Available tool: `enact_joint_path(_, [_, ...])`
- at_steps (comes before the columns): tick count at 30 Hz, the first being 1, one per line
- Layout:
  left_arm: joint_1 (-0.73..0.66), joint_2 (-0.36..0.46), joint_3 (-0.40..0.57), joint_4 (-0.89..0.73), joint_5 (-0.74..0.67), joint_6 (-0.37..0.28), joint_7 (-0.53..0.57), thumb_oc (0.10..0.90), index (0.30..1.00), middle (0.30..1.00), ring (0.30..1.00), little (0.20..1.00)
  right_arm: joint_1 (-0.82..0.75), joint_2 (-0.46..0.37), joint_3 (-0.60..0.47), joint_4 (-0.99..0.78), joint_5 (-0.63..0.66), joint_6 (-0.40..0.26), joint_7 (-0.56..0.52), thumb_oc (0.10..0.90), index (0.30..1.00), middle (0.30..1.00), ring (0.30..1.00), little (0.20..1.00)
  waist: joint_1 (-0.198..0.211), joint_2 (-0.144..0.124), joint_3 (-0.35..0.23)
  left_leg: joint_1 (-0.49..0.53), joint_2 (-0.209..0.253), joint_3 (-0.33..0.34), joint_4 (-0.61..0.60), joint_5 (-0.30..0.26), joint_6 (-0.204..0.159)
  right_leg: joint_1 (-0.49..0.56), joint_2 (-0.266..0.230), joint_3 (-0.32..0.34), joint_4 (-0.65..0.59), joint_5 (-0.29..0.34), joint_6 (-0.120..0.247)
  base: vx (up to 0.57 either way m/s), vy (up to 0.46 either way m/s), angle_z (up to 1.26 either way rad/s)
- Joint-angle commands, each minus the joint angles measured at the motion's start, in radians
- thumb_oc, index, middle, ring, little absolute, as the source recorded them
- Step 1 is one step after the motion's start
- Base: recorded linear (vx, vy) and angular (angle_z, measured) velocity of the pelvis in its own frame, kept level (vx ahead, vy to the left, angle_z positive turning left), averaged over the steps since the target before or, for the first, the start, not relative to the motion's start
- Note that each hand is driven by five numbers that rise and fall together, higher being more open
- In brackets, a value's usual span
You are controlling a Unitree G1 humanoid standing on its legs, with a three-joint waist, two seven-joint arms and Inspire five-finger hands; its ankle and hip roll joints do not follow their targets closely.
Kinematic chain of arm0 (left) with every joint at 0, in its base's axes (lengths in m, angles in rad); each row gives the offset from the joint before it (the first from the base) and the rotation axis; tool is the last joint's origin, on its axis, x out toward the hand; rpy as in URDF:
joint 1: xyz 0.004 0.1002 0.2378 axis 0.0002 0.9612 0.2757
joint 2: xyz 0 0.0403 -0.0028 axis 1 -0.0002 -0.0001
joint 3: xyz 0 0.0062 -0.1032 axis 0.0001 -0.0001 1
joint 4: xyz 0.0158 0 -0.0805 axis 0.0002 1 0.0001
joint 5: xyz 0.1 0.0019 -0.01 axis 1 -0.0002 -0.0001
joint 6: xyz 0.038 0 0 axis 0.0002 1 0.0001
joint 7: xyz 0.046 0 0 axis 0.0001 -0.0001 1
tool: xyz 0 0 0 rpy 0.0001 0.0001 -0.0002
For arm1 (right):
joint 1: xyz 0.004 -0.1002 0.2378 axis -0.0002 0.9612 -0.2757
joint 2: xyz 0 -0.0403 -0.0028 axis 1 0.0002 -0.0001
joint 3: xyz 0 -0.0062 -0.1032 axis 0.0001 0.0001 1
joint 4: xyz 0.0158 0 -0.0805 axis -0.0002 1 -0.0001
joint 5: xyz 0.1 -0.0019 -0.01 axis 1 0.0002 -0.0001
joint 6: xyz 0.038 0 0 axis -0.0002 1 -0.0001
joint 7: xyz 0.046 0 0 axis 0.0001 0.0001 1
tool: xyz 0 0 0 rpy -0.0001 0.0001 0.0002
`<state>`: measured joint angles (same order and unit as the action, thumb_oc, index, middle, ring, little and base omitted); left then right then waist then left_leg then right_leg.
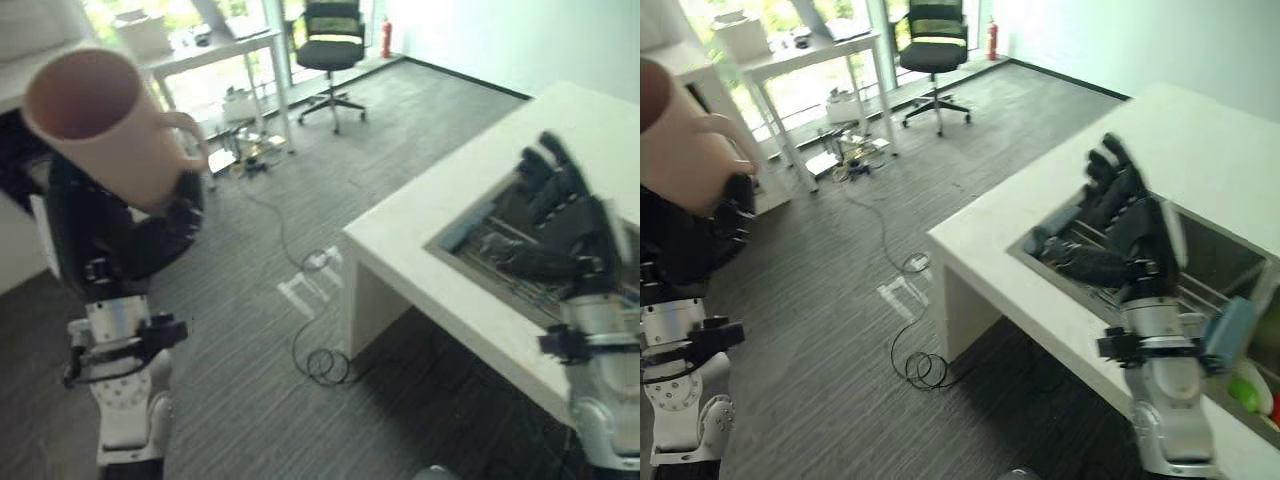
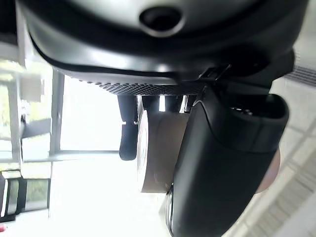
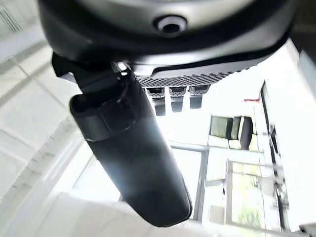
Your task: Place the dishes in the dishwasher.
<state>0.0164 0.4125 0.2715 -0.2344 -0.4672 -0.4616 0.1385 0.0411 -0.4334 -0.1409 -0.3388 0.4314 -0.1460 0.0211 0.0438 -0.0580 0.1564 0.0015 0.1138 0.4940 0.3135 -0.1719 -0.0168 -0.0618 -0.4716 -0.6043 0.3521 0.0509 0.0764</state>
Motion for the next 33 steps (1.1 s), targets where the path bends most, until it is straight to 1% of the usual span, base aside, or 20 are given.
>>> enact_joint_path(1, [-0.063, 0.055, 0.066, -0.146, 0.011, -0.064, -0.044, 0.4, 0.3, 0.3, 0.3, 0.3, -0.078, -0.017, -0.076, -0.079, -0.044, -0.124, -0.016, 0.8, 0.9, 0.9, 0.9, 0.9, 0.005, 0.019, -0.054, 0.037, 0.042, -0.103, -0.013, -0.077, -0.098, 0.003, -0.038, -0.037, -0.052, 0.116, 0.178, -0.01, 0.391, 0.61])
enact_joint_path(2, [-0.063, 0.054, 0.065, -0.151, 0.014, -0.054, -0.043, 0.4, 0.3, 0.3, 0.3, 0.3, -0.073, -0.005, -0.069, -0.086, -0.054, -0.121, -0.018, 0.8, 0.9, 0.9, 0.9, 0.9, 0.01, 0.019, -0.05, 0.026, 0.027, -0.125, -0.013, -0.079, -0.087, 0.008, -0.041, -0.034, -0.052, 0.127, 0.177, 0.03, 0.326, 0.8])
enact_joint_path(3, [-0.068, 0.056, 0.058, -0.155, 0.025, -0.038, -0.032, 0.4, 0.3, 0.3, 0.3, 0.3, -0.07, 0.0, -0.06, -0.09, -0.059, -0.121, -0.023, 0.8, 0.9, 0.9, 0.9, 0.9, 0.009, 0.021, -0.046, 0.013, 0.014, -0.154, -0.013, -0.076, -0.074, 0.012, -0.031, -0.011, -0.052, 0.129, 0.175, -0.02, 0.329, 0.79])
enact_joint_path(4, [-0.075, 0.059, 0.047, -0.153, 0.034, -0.03, -0.024, 0.4, 0.3, 0.3, 0.3, 0.3, -0.065, 0.001, -0.058, -0.091, -0.056, -0.123, -0.024, 0.8, 0.9, 0.9, 0.9, 0.9, -0.003, 0.017, -0.04, -0.007, 0.0, -0.167, -0.013, -0.053, -0.058, 0.001, -0.012, 0.008, -0.052, 0.124, 0.151, -0.02, 0.233, 0.72])
enact_joint_path(5, [-0.083, 0.065, 0.034, -0.148, 0.034, -0.027, -0.023, 0.4, 0.3, 0.3, 0.3, 0.3, -0.058, 0.0, -0.062, -0.09, -0.053, -0.127, -0.03, 0.8, 0.9, 0.9, 0.9, 0.9, -0.018, 0.017, -0.038, -0.022, -0.011, -0.208, -0.013, -0.05, -0.046, -0.012, 0.033, 0.074, -0.052, 0.092, 0.137, -0.01, 0.124, 0.8])
enact_joint_path(6, [-0.093, 0.069, 0.019, -0.139, 0.032, -0.027, -0.03, 0.4, 0.3, 0.3, 0.3, 0.3, -0.045, -0.004, -0.075, -0.089, -0.042, -0.132, -0.035, 0.8, 0.9, 0.9, 0.9, 0.9, -0.043, 0.017, -0.035, -0.04, -0.03, -0.265, -0.013, -0.046, -0.029, -0.03, 0.115, 0.188, -0.052, 0.03, 0.117, 0.13, 0.095, 1.03])
enact_joint_path(7, [-0.111, 0.067, -0.002, -0.124, 0.017, -0.021, -0.055, 0.4, 0.3, 0.3, 0.3, 0.3, -0.021, -0.017, -0.102, -0.085, -0.028, -0.133, -0.042, 0.8, 0.9, 0.9, 0.9, 0.9, -0.078, 0.018, -0.044, -0.069, -0.053, -0.346, -0.013, -0.04, -0.009, -0.04, 0.244, 0.351, -0.052, -0.071, 0.086, 0.15, 0.102, 1.45])
enact_joint_path(8, [-0.116, 0.062, -0.007, -0.122, 0.019, -0.016, -0.054, 0.4, 0.3, 0.3, 0.3, 0.3, -0.011, -0.024, -0.113, -0.086, -0.015, -0.132, -0.031, 0.8, 0.9, 0.9, 0.9, 0.9, -0.089, 0.019, -0.05, -0.08, -0.063, -0.372, -0.013, -0.036, -0.004, -0.039, 0.283, 0.396, -0.052, -0.105, 0.075, 0.17, 0.153, 2.44])
enact_joint_path(9, [-0.119, 0.05, -0.016, -0.119, 0.037, -0.01, -0.038, 0.4, 0.3, 0.3, 0.3, 0.3, 0.0, -0.035, -0.13, -0.087, 0.012, -0.124, 0.002, 0.8, 0.9, 0.9, 0.9, 0.9, -0.1, 0.015, -0.059, -0.101, -0.084, -0.407, -0.013, -0.02, 0.003, -0.038, 0.342, 0.456, -0.052, -0.143, 0.051, 0.11, 0.145, 2.73])
enact_joint_path(10, [-0.113, 0.038, -0.017, -0.122, 0.057, -0.009, -0.024, 0.4, 0.3, 0.3, 0.3, 0.3, 0.0, -0.038, -0.137, -0.086, 0.03, -0.116, 0.028, 0.8, 0.9, 0.9, 0.9, 0.9, -0.098, 0.013, -0.067, -0.108, -0.089, -0.414, -0.013, -0.017, 0.001, -0.038, 0.359, 0.462, -0.052, -0.165, 0.041, 0.08, 0.119, 2.44])
enact_joint_path(11, [-0.11, 0.035, -0.018, -0.125, 0.063, -0.009, -0.019, 0.4, 0.3, 0.3, 0.3, 0.3, 0.0, -0.041, -0.139, -0.086, 0.036, -0.114, 0.035, 0.8, 0.9, 0.9, 0.9, 0.9, -0.097, 0.012, -0.069, -0.111, -0.09, -0.414, -0.013, -0.016, 0.0, -0.039, 0.364, 0.462, -0.052, -0.172, 0.038, 0.05, 0.06, 1.48])
enact_joint_path(12, [-0.099, 0.029, -0.021, -0.132, 0.078, -0.011, 0.003, 0.4, 0.3, 0.3, 0.3, 0.3, 0.0, -0.051, -0.139, -0.091, 0.055, -0.108, 0.059, 0.8, 0.9, 0.9, 0.9, 0.9, -0.09, 0.009, -0.073, -0.118, -0.096, -0.416, -0.013, -0.017, -0.002, -0.046, 0.38, 0.476, -0.052, -0.189, 0.031, 0.06, -0.016, 0.57])
enact_joint_path(13, [-0.086, 0.017, -0.024, -0.138, 0.077, -0.012, 0.012, 0.4, 0.3, 0.3, 0.3, 0.3, 0.001, -0.056, -0.13, -0.091, 0.051, -0.107, 0.066, 0.8, 0.9, 0.9, 0.9, 0.9, -0.073, 0.007, -0.076, -0.127, -0.106, -0.436, -0.013, -0.014, 0.0, -0.045, 0.385, 0.502, -0.052, -0.192, 0.031, 0.05, -0.033, 0.29])
enact_joint_path(16, [-0.059, 0.009, -0.026, -0.142, 0.086, -0.027, 0.03, 0.4, 0.3, 0.3, 0.3, 0.3, -0.018, -0.063, -0.102, -0.096, 0.04, -0.094, 0.051, 0.8, 0.9, 0.9, 0.9, 0.9, -0.049, 0.009, -0.081, -0.133, -0.103, -0.452, -0.013, -0.006, -0.011, -0.046, 0.382, 0.486, -0.052, -0.196, 0.032, 0.03, -0.067, 0.34])
enact_joint_path(17, [-0.042, 0.01, -0.021, -0.148, 0.097, -0.033, 0.039, 0.4, 0.3, 0.3, 0.3, 0.3, -0.027, -0.063, -0.089, -0.097, 0.038, -0.089, 0.049, 0.8, 0.9, 0.9, 0.9, 0.9, -0.035, 0.012, -0.084, -0.135, -0.101, -0.456, -0.013, -0.003, -0.015, -0.046, 0.381, 0.477, -0.052, -0.202, 0.031, 0.03, -0.057, 0.48])
enact_joint_path(20, [-0.014, 0.022, -0.002, -0.156, 0.096, -0.038, 0.071, 0.4, 0.3, 0.3, 0.3, 0.3, -0.041, -0.069, -0.059, -0.1, 0.029, -0.072, 0.045, 0.8, 0.9, 0.9, 0.9, 0.9, -0.012, 0.024, -0.095, -0.145, -0.092, -0.461, -0.013, 0.006, -0.026, -0.046, 0.38, 0.455, -0.052, -0.213, 0.027, 0.02, -0.051, 0.33])
enact_joint_path(23, [0.012, 0.021, 0.026, -0.167, 0.09, -0.019, 0.073, 0.4, 0.3, 0.3, 0.3, 0.3, -0.054, -0.063, -0.023, -0.111, 0.009, -0.055, 0.042, 0.8, 0.9, 0.9, 0.9, 0.9, 0.008, 0.036, -0.102, -0.156, -0.085, -0.472, -0.013, 0.015, -0.036, -0.043, 0.375, 0.43, -0.052, -0.221, 0.022, -0.02, -0.091, 0.08])
enact_joint_path(28, [0.035, 0.03, 0.037, -0.164, 0.068, -0.024, 0.066, 0.4, 0.3, 0.3, 0.3, 0.3, -0.059, -0.065, -0.005, -0.118, 0.009, -0.053, 0.022, 0.8, 0.9, 0.9, 0.9, 0.9, 0.009, 0.048, -0.102, -0.155, -0.087, -0.484, -0.013, 0.015, -0.038, -0.039, 0.379, 0.428, -0.052, -0.229, 0.017, -0.01, -0.065, 0.1])
enact_joint_path(33, [0.025, 0.03, 0.025, -0.162, 0.06, -0.027, 0.05, 0.4, 0.3, 0.3, 0.3, 0.3, -0.043, -0.061, -0.013, -0.125, 0.001, -0.059, 0.014, 0.8, 0.9, 0.9, 0.9, 0.9, -0.014, 0.053, -0.1, -0.145, -0.078, -0.468, -0.013, 0.008, -0.038, -0.037, 0.385, 0.433, -0.052, -0.233, 0.014, 0.02, -0.075, -0.01])
